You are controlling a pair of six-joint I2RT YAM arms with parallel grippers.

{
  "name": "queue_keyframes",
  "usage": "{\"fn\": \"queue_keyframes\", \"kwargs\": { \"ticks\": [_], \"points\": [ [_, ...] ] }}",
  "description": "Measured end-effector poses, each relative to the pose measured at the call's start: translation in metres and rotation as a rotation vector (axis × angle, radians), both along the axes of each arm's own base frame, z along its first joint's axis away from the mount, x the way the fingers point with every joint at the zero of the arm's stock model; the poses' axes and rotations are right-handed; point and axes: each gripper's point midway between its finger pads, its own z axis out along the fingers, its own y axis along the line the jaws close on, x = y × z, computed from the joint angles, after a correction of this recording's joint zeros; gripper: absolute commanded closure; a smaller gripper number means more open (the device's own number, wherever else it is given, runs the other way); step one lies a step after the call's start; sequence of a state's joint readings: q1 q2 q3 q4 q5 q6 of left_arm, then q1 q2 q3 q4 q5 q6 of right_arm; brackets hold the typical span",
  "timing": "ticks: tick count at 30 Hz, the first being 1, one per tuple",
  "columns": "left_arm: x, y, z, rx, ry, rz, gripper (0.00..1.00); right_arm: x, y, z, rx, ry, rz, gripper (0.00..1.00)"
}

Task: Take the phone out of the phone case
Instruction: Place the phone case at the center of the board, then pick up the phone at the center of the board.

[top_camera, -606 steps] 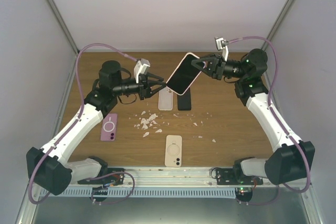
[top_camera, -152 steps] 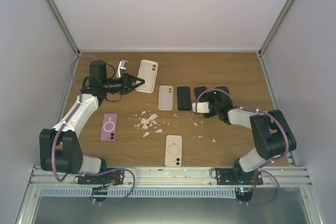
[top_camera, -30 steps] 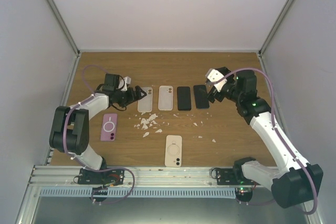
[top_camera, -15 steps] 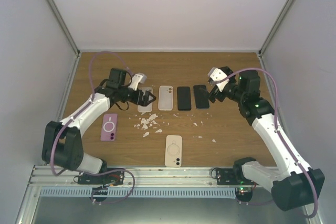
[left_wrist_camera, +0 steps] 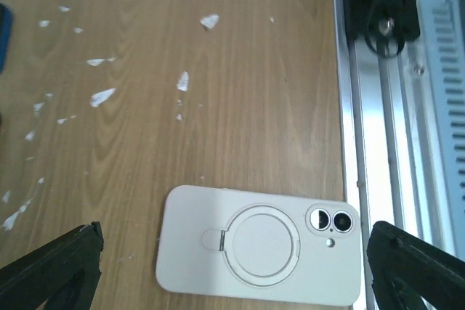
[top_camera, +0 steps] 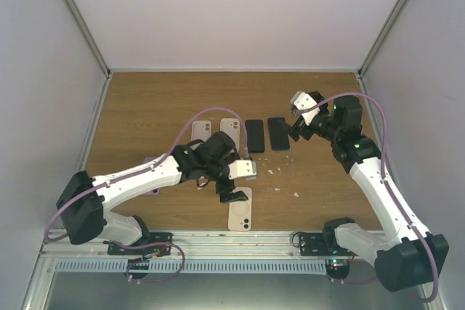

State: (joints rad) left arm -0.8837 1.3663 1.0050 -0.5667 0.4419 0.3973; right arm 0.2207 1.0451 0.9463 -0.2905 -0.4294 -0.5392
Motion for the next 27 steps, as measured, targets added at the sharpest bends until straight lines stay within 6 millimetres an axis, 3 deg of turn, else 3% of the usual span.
{"fn": "queue_keyframes", "kwargs": {
  "ticks": [1, 11, 15, 18, 27],
  "points": [
    [0.001, -0.001, -0.006, 0.024, -0.018, -0.006, 0.01, 0.001, -0.001, 0.0, 0.005, 0.002, -0.004, 0.01],
    [-0.06, -0.046, -0.061, 0.208, -0.19, -0.265, 0.01, 0.006, -0.011, 0.003, 0.035, 0.012, -0.048, 0.0],
    [-0.071, -0.058, -0.078, 0.251, -0.27, -0.316, 0.01, 0.006, -0.011, 0.003, 0.041, 0.016, -0.051, 0.0],
    [-0.072, -0.06, -0.089, 0.281, -0.301, -0.326, 0.01, 0.006, -0.011, 0.003, 0.042, 0.016, -0.051, 0.0],
    [-0.046, -0.047, -0.107, 0.38, -0.44, -0.276, 0.01, 0.005, -0.01, 0.003, 0.05, 0.021, -0.046, 0.0]
  ]
}}
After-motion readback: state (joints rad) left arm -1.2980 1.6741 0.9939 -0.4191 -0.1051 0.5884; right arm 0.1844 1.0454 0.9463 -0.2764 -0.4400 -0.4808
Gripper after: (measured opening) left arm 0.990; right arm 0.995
